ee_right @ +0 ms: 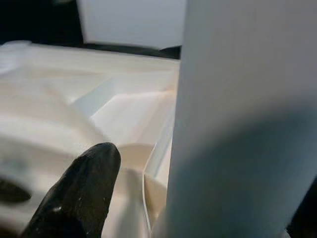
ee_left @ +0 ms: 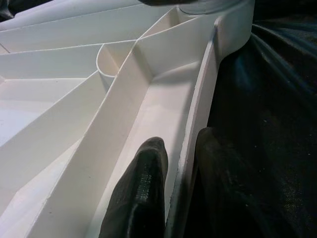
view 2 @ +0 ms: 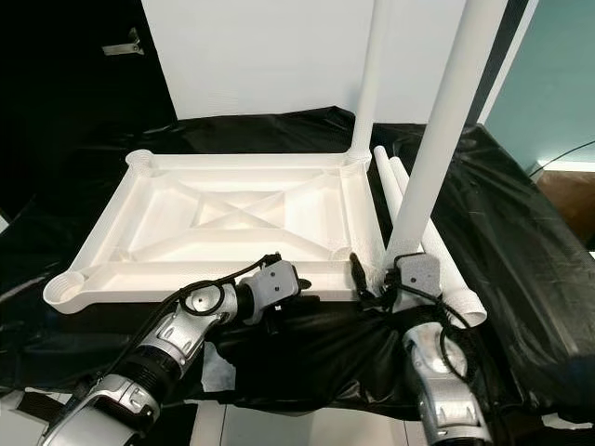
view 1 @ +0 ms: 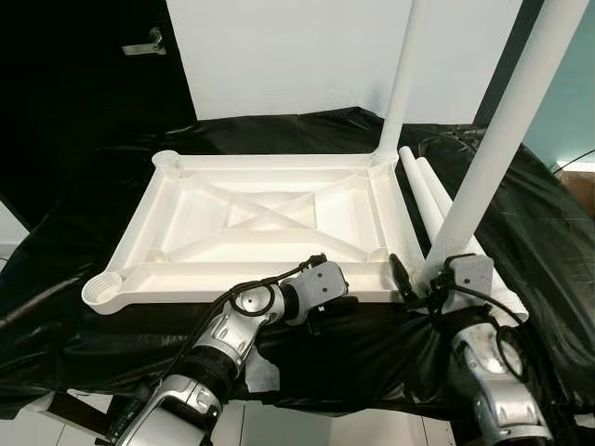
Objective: Building children table
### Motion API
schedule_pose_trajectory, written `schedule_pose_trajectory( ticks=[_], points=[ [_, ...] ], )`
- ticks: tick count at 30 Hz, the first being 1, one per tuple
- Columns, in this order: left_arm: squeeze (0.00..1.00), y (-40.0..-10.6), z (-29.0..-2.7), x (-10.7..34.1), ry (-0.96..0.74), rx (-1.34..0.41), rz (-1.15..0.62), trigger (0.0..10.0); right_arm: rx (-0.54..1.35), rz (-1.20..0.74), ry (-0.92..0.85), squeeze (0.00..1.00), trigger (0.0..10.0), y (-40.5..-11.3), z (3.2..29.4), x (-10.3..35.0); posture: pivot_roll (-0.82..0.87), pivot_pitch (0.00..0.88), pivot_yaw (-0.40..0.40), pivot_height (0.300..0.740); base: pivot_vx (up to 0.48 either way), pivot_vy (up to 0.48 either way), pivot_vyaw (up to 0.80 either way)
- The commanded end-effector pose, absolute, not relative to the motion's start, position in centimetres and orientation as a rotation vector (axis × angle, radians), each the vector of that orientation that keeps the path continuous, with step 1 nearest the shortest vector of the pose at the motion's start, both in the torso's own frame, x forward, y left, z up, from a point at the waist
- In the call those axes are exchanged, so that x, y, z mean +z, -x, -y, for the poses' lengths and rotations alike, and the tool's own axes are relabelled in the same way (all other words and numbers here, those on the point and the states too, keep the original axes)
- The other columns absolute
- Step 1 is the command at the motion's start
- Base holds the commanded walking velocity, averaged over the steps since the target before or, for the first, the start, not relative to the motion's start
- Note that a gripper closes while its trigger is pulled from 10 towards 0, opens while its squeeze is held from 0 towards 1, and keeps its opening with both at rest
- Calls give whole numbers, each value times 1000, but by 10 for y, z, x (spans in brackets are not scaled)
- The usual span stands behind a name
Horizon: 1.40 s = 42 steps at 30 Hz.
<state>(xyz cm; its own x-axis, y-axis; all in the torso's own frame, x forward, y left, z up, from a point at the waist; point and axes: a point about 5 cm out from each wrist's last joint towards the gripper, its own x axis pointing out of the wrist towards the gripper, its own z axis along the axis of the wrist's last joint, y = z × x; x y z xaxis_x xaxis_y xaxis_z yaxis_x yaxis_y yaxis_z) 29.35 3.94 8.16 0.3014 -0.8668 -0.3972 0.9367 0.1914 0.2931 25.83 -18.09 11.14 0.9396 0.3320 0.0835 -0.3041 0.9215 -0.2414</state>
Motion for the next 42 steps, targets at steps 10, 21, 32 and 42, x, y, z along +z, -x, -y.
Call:
schedule_pose_trajectory(
  ticks=[10,21,32,42],
  points=[
    [0,-278,-48,45,-519,-1262,-331,10000,614,13,292,0,8471,-258,210,122,-82,22,-13,740,0,0,0],
    [0,-280,-48,46,-523,-1256,-325,10000,714,-35,357,0,0,-268,225,131,-69,16,-18,740,0,0,0],
    [0,-280,-51,46,-526,-1248,-328,10000,758,-68,330,0,0,-269,230,132,-62,15,-14,740,0,0,0],
    [0,-280,-48,47,-522,-1248,-319,10000,374,136,112,0,0,-262,201,127,-60,14,-23,740,0,0,0]
  ],
)
